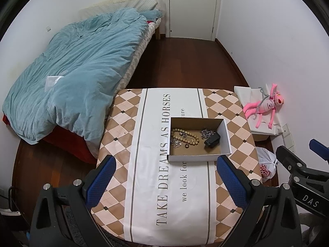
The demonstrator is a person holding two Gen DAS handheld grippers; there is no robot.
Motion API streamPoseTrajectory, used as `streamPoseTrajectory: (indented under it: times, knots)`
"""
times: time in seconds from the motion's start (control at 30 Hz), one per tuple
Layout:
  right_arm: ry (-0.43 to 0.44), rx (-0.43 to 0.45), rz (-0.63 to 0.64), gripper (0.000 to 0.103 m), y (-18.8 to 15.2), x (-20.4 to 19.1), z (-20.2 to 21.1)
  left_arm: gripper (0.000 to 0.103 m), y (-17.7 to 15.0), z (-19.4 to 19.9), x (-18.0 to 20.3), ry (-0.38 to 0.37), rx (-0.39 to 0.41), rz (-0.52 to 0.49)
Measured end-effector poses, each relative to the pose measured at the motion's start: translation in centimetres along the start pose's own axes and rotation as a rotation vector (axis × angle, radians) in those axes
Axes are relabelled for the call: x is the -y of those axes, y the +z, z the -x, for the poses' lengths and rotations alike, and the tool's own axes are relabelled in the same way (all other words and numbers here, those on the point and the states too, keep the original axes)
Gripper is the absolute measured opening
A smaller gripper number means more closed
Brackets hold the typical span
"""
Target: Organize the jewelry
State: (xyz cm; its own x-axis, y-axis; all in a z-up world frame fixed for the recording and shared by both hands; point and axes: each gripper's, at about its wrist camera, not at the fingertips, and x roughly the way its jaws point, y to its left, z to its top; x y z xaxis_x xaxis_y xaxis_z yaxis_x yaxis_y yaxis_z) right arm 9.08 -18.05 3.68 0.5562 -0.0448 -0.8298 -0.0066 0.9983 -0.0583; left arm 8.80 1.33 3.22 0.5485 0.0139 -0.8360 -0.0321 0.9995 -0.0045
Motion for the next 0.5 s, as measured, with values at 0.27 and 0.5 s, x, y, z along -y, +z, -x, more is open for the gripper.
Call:
streamPoseTrajectory:
  times: [0.27,0.5]
  knots:
    - [0.001,0.002,0.000,0.103,-0.05,-0.12,0.05,0.100,0.21,0.13,-0.08,0.002,0.003,0.003]
    - [0.007,0.001,-0.002,0.103,-0.01,-0.22,0.03,0.100,0.20,0.16,-0.11,0.004,0.003,0.003]
